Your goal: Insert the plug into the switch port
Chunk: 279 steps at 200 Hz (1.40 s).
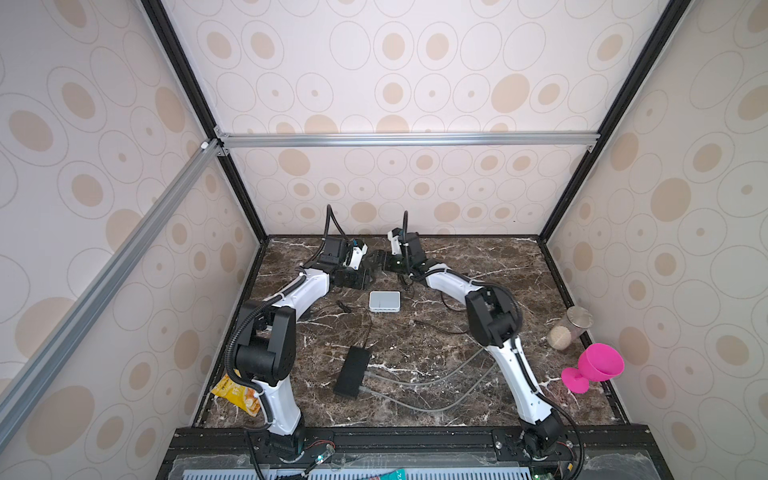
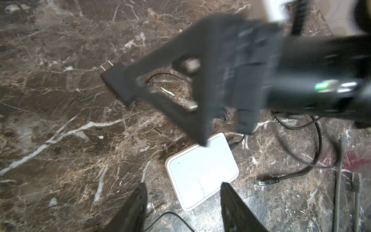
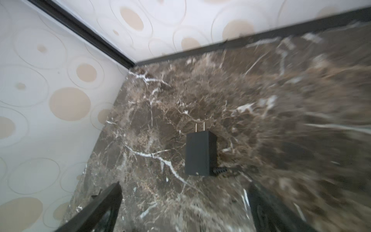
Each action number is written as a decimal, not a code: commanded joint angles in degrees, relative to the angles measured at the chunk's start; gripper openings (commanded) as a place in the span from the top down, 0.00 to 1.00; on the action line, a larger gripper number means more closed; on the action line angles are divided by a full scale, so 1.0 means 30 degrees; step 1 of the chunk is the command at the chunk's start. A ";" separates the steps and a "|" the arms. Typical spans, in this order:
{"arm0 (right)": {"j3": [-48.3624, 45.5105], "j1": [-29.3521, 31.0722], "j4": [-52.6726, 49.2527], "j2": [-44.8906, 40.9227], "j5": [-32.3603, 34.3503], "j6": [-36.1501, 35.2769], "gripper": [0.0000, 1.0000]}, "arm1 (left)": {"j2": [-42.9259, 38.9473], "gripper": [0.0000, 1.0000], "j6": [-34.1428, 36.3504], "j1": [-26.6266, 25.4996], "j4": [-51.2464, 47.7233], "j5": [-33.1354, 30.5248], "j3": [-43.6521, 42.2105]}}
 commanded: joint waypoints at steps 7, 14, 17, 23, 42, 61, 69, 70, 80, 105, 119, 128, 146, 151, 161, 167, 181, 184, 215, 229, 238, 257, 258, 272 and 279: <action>-0.5475 -0.0515 0.1176 -0.7816 0.0649 -0.1624 0.00 | 0.0319 0.36 0.1535 0.0098 0.0065 0.0657 -0.0327; -0.7221 -0.0527 0.0570 -0.9707 0.1027 -0.1673 0.00 | 0.0210 0.35 0.1667 0.0097 0.0356 0.0662 -0.0543; -0.7932 -0.0528 0.0299 -1.0503 0.1355 -0.1552 0.00 | 0.0145 0.34 0.1699 0.0097 0.0508 0.0649 -0.0657; -0.9471 -0.0565 -0.0123 -1.1968 0.1960 -0.0725 0.00 | 0.0005 0.34 0.1758 0.0071 0.0864 0.0662 -0.0913; -1.3319 -0.2145 -0.2094 -1.5720 -0.0450 0.3869 0.00 | -0.0540 0.34 0.1708 -0.0347 0.2349 0.0876 -0.1923; -1.8079 -0.4576 0.0955 -1.7171 -0.6293 0.7622 0.00 | -0.0301 0.33 0.1103 -0.1095 0.2990 0.0881 -0.2371; -2.0787 -0.5514 0.5926 -1.7039 -0.9055 0.9901 0.00 | 0.0149 0.33 0.0376 -0.1310 0.2840 0.0745 -0.2147; -2.1222 -0.5584 0.6751 -1.7007 -0.9295 1.0369 0.00 | 0.0230 0.33 0.0266 -0.1339 0.2813 0.0748 -0.2078; -2.3936 -0.5931 1.3596 -1.6354 -1.0486 1.3677 0.00 | 0.0893 0.34 -0.0674 -0.1425 0.2602 0.1435 -0.1474; -2.6625 -0.5813 1.6406 -1.6139 -1.1063 1.3705 0.00 | 0.1421 0.38 -0.3431 -0.1427 0.4274 0.3329 -0.1334; -2.6748 -0.5548 1.3041 -1.7304 -1.1145 1.0868 0.00 | 0.1507 0.39 -0.3931 -0.1427 0.4719 0.2860 -0.1118; -2.6693 -0.5508 1.0416 -1.8280 -1.0721 0.9215 0.00 | 0.1703 0.39 -0.3869 -0.1428 0.4501 0.2196 -0.0660; -2.6845 -0.5401 0.8527 -1.9807 -0.9749 0.8003 0.00 | 0.2346 0.39 -0.3565 -0.1422 0.4423 0.2006 0.0163; -2.6910 -0.5330 0.8231 -2.0032 -0.9516 0.7732 0.00 | 0.2542 0.39 -0.3506 -0.1419 0.4426 0.2081 0.0383; -2.7149 -0.5246 0.8225 -2.0141 -0.9115 0.7656 0.00 | 0.3101 0.39 -0.3388 -0.1426 0.4569 0.2392 0.0743; -2.7376 -0.5263 0.8735 -2.0031 -0.9003 0.7869 0.00 | 0.3437 0.39 -0.3244 -0.1427 0.4507 0.2351 0.0985; -2.7695 -0.5259 0.9915 -1.9449 -0.9014 0.8478 0.00 | 0.4259 0.39 -0.2980 -0.1402 0.4443 0.2584 0.1481; -2.7733 -0.5246 1.0117 -1.9280 -0.9056 0.8601 0.00 | 0.4427 0.39 -0.2903 -0.1398 0.4429 0.2625 0.1551; -2.7759 -0.5249 1.1771 -1.7926 -0.9502 0.9476 0.00 | 0.5589 0.39 -0.2356 -0.1364 0.3533 0.2370 0.2150; -2.7751 -0.5252 1.1880 -1.7717 -0.9535 0.9490 0.00 | 0.5579 0.39 -0.2222 -0.1362 0.3350 0.2333 0.1965; -2.7746 -0.5252 1.1792 -1.7649 -0.9480 0.9496 0.00 | 0.5401 0.39 -0.2212 -0.1357 0.3288 0.2192 0.1713; -2.7694 -0.5263 1.1820 -1.7288 -0.9359 0.9637 0.00 | 0.4730 0.39 -0.2296 -0.1367 0.3167 0.1898 0.0889; -2.7693 -0.5254 1.1837 -1.7263 -0.9359 0.9636 0.00 | 0.4703 0.39 -0.2301 -0.1353 0.3167 0.1896 0.0832; -2.7634 -0.5253 1.1893 -1.6920 -0.9419 0.9792 0.00 | 0.3923 0.39 -0.2555 -0.1368 0.3333 0.1938 -0.0237; -2.7564 -0.5265 1.1963 -1.6764 -0.9475 0.9866 0.00 | 0.3484 0.39 -0.2734 -0.1361 0.3444 0.1953 -0.0782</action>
